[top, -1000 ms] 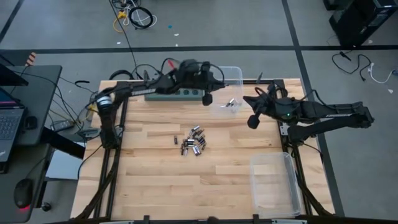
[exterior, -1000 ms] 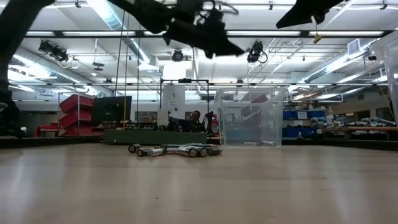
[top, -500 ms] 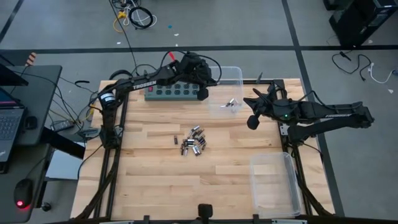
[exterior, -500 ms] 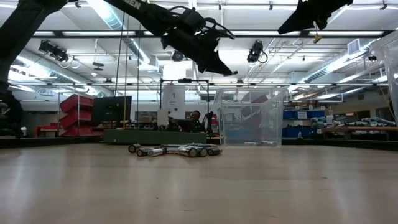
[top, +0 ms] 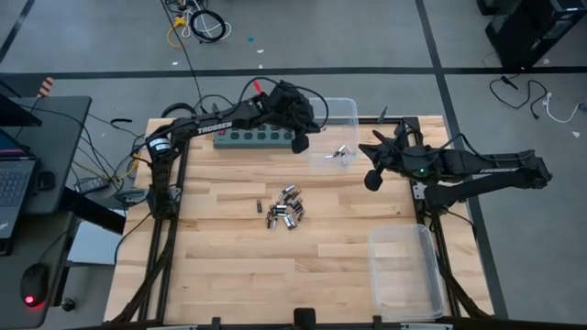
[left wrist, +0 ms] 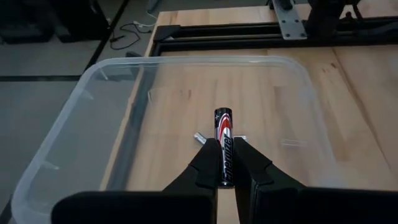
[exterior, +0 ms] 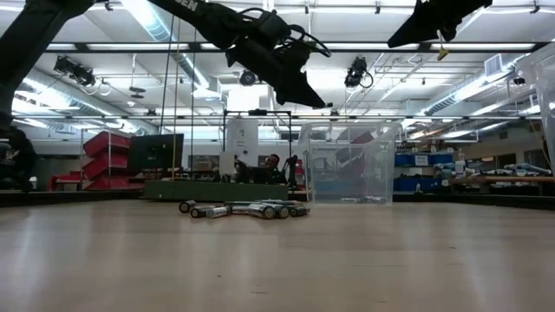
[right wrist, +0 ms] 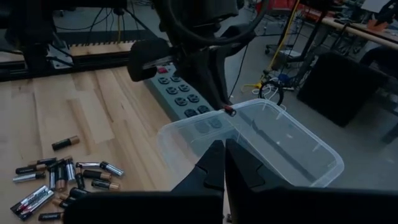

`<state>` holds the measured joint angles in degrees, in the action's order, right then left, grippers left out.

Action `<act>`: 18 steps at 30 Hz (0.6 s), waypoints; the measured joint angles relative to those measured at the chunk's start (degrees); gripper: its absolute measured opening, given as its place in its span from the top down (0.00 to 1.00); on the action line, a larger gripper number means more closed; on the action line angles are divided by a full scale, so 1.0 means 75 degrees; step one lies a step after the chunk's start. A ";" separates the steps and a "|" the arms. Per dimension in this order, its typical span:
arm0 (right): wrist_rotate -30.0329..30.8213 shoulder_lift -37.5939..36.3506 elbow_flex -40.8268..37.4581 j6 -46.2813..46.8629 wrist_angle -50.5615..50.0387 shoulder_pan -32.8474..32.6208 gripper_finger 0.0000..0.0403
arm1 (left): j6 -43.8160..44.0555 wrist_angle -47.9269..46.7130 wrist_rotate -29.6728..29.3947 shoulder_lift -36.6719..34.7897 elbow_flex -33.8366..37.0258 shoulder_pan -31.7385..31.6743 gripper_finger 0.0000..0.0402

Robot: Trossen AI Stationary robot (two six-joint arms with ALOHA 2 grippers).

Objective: Sort batteries
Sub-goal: Put the silver battery into the top transparent bin

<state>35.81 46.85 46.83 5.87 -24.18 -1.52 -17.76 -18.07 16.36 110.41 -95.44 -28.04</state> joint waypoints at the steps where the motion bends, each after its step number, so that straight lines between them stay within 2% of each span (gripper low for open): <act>1: 0.0000 0.0000 0.0000 0.0002 -0.0002 0.0000 1.00 | 0.0001 -0.0066 -0.0003 0.0000 0.0000 0.0003 0.95; 7: 0.0000 0.0000 0.0000 0.0020 -0.0012 0.0000 1.00 | -0.0031 -0.0530 -0.0003 0.0003 0.0004 0.0041 0.95; 18: 0.0000 0.0000 0.0000 0.0016 -0.0058 0.0000 1.00 | -0.0003 -0.0562 -0.0005 0.0003 0.0006 0.0043 0.93</act>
<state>35.81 46.85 46.83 5.99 -24.62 -1.52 -17.79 -22.29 16.32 110.43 -95.39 -27.71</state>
